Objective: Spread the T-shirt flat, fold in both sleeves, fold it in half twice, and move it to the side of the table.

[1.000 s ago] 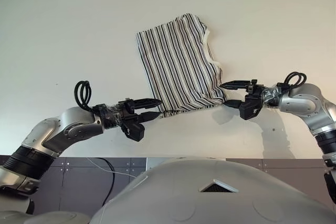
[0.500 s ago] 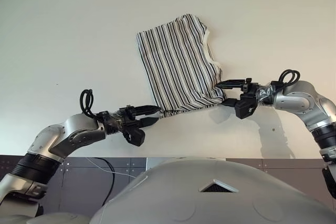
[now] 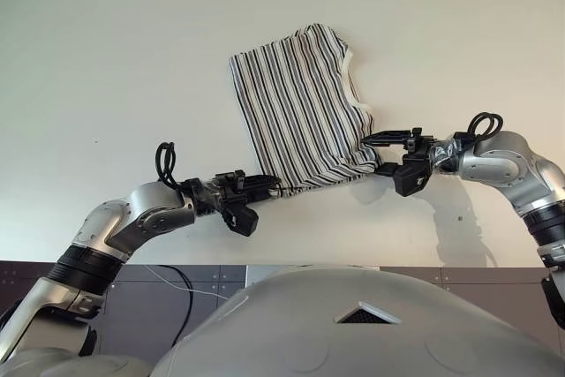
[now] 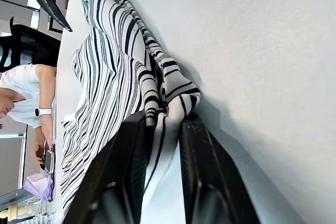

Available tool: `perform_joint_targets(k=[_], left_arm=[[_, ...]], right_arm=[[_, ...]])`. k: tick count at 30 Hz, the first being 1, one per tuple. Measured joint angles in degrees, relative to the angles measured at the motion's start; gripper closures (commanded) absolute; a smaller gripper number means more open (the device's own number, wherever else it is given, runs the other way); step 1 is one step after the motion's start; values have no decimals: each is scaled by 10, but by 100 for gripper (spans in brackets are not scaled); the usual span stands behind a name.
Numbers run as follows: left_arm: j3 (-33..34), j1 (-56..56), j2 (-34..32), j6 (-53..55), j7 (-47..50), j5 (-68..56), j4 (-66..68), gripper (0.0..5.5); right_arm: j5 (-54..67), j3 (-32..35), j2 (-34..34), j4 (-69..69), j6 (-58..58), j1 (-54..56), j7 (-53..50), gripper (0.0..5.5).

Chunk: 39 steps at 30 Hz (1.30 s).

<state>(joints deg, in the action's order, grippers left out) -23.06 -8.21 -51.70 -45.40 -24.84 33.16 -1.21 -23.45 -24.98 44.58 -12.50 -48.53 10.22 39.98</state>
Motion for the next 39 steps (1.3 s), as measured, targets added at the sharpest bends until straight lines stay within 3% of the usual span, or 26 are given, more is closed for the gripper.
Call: perform_joint_targets(k=[4,18,27,32,35,39], left_arm=[[1,1,0,-1,-6,-10,0,527],[4,9,-1,-24,-18,-37,7,538],[3,12,-24,-9,-104,-157,-14,538],[41,-37,-92,53,-163,-321,-122,539],[83,-121,-124,92,-169,-382,-211,539],[149,-207,-136,141,-169,-442,-298,539]], right_arm=[[0,0,0,-1,0,0,-1,255],[7,-12,0,-6,10,0,25,530],[114,-2,33,56,52,0,99,536],[318,65,139,273,203,-89,161,536],[436,154,220,394,302,-167,182,536],[549,281,279,482,420,-250,216,536]])
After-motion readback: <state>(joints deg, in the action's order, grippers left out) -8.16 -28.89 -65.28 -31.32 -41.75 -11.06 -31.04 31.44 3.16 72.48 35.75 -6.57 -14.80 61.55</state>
